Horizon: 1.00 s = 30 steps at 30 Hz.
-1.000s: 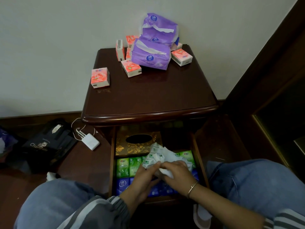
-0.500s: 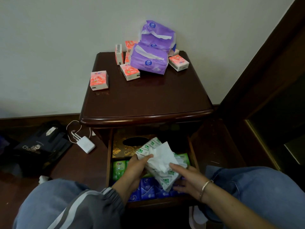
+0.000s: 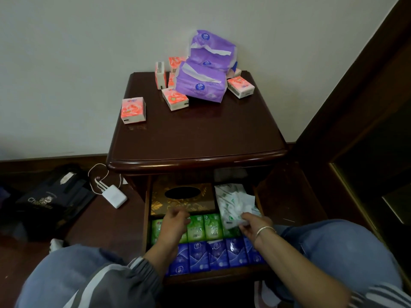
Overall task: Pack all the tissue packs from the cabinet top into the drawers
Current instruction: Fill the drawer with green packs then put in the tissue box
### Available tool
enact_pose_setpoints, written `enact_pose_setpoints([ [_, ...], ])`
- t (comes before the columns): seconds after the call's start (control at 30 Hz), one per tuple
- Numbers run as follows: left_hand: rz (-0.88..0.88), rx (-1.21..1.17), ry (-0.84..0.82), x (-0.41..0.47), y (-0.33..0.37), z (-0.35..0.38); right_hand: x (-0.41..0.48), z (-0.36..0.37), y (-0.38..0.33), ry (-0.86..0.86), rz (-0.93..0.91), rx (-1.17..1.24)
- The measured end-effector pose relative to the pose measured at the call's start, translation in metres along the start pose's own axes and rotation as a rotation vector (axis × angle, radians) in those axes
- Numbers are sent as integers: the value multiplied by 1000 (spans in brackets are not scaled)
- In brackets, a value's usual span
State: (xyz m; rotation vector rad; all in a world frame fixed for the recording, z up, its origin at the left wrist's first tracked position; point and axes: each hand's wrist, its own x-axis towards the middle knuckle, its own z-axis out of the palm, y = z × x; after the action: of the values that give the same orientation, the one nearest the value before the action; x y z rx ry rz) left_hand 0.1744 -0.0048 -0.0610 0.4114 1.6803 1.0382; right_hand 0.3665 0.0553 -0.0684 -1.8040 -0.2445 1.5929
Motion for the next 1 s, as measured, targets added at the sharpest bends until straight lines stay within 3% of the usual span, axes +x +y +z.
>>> enact_pose_setpoints([
  [0.23, -23, 11, 34, 0, -6, -18, 21, 40, -11, 25, -91, 21],
  [0.5, -47, 38, 127, 10, -12, -34, 33, 28, -1, 10, 22, -46],
  [0.6, 106, 247, 232, 7, -9, -33, 34, 25, -3, 10, 13, -70],
  [0.73, 323, 599, 464, 3, -6, -44, 24, 26, -3, 112, -228, -235],
  [0.8, 229, 661, 528, 4, -7, -52, 19, 25, 2, 145, -298, -344],
  [0.87, 104, 644, 535, 5, -11, -58, 15, 25, 7, 131, -249, -390],
  [1.0, 5, 568, 435, 10, -23, -61, 14, 30, 10, 5, -56, -169],
])
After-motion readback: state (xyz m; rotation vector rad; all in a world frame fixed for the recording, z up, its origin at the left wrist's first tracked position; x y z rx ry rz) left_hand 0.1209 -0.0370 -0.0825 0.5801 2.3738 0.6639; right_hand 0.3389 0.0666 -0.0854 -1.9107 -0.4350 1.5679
